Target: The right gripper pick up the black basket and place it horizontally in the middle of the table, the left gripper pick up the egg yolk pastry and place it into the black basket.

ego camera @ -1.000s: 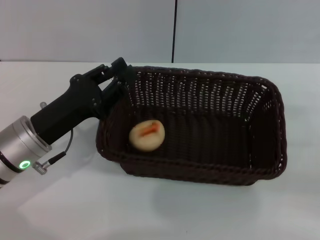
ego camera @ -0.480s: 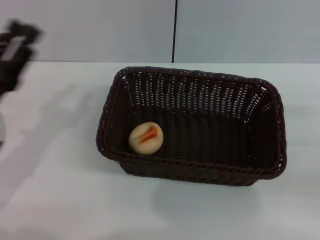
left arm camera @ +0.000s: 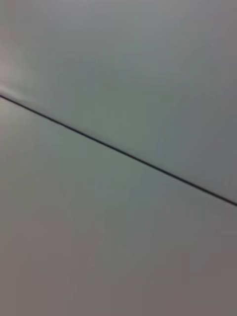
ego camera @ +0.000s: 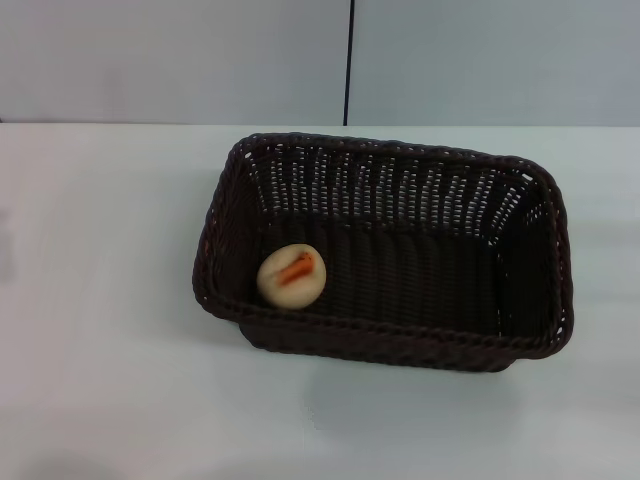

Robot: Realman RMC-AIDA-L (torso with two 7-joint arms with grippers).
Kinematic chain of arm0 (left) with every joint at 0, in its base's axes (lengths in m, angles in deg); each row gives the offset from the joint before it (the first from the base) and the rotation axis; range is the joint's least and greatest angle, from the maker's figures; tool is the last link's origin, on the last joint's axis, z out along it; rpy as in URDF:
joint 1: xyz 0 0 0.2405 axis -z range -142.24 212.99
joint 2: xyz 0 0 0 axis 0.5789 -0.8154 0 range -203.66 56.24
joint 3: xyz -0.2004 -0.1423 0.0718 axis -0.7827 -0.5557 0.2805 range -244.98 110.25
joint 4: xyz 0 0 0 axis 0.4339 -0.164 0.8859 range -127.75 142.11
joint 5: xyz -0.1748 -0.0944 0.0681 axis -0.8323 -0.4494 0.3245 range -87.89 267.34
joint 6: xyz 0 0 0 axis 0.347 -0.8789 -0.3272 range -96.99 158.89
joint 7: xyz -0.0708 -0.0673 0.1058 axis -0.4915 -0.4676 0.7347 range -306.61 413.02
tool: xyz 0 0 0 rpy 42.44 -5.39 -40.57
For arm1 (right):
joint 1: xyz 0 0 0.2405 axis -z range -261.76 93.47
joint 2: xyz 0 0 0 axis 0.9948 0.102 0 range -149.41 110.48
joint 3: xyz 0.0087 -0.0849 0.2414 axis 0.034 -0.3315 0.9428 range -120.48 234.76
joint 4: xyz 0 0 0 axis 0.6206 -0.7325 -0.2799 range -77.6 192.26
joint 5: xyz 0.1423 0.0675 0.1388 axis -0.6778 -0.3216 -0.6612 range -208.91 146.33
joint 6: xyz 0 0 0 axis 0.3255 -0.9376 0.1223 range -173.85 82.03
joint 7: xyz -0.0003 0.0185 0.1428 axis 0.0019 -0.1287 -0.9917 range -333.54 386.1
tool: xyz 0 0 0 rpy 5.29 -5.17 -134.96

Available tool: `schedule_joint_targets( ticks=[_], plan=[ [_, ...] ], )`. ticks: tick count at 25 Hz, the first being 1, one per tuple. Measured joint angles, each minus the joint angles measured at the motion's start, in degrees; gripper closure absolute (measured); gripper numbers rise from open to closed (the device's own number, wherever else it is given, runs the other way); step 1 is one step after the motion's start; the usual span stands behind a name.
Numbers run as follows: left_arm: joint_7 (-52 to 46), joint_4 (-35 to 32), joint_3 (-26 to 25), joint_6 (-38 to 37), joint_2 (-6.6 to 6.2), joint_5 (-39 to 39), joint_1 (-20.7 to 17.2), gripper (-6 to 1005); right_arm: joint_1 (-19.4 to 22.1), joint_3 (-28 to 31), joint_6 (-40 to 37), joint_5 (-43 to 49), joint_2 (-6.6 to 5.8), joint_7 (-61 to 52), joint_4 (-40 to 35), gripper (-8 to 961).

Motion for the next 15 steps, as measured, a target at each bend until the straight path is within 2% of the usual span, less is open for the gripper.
schedule_joint_targets(
  ticks=[3,7,12,15],
  plan=[
    [0.0,0.0,-0.1,0.0,0.01,0.0,0.0,666,-0.2,0.0,0.0,0.0,-0.01,0.0,0.0,541],
    [0.0,0.0,-0.5,-0.1,0.27,0.0,-0.1,900,-0.3,0.0,0.2,0.0,-0.04,0.0,0.0,541],
    [0.7,0.0,-1.1,-0.2,0.69,0.0,-0.4,1001,-0.2,0.0,0.3,0.0,-0.04,-0.1,0.0,541],
    [0.8,0.0,-1.2,-0.3,0.75,0.0,-0.4,1001,-0.1,0.0,0.4,0.0,-0.03,-0.1,0.0,541]
  ],
)
